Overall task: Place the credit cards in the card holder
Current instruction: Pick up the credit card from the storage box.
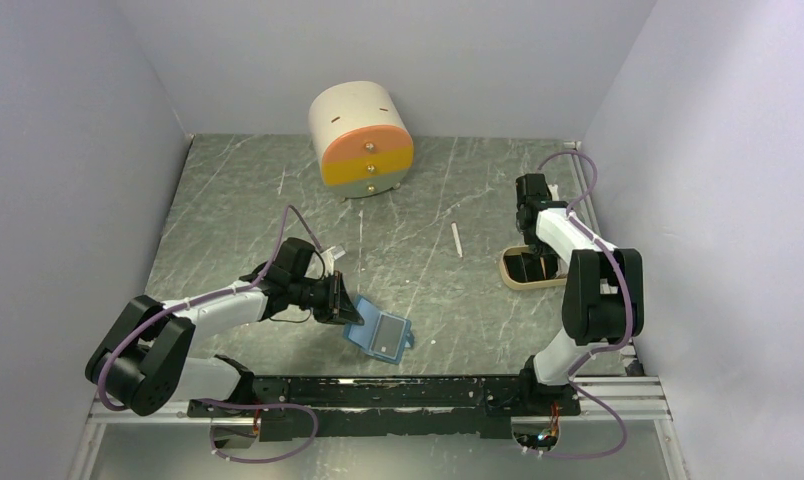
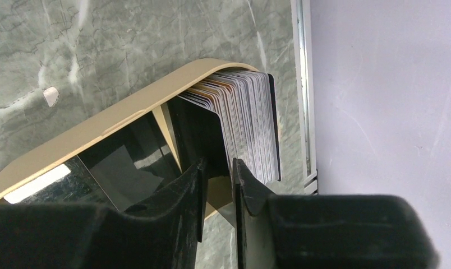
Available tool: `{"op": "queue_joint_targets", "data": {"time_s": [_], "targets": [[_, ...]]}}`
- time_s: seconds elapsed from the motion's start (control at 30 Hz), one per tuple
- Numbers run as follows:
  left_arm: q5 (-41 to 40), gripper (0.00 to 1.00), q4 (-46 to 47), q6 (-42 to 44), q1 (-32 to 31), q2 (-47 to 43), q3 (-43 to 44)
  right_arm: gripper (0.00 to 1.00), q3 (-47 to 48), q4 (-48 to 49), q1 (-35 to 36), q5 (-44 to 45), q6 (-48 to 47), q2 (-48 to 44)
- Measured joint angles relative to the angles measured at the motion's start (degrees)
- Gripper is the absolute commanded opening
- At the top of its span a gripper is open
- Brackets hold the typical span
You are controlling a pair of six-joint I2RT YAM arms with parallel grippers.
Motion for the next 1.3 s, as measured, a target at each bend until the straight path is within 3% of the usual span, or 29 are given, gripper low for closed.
{"op": "queue_joint_targets", "data": {"time_s": [0.27, 0.37, 0.6, 1.0, 1.3], "targets": [[0.0, 0.14, 0.0, 0.0, 0.0, 0.0, 0.0, 0.00, 0.4, -0.6, 0.1, -4.1, 0.5, -0.5], [0.0, 0.09, 0.0, -0.1, 0.0, -0.1, 0.0, 0.00, 0.5, -1.4, 0.9, -7.1, 1.4, -1.5], [-1.7, 0.09, 0.5, -1.7, 0.0, -1.0, 0.0, 0.00, 0.7, -4.8, 4.7, -12.1, 4.5, -3.3], [-2.4, 0.09, 17.2, -13.9, 0.0, -0.8, -3.9, 0.00, 5.8, -10.4, 13.1, -13.6, 10.7, -12.8], [-6.2, 0.15, 23.8, -18.0, 0.0, 3.7, -7.6, 0.00, 4.4, -6.7, 19.5, -21.0, 14.1, -21.5]]}}
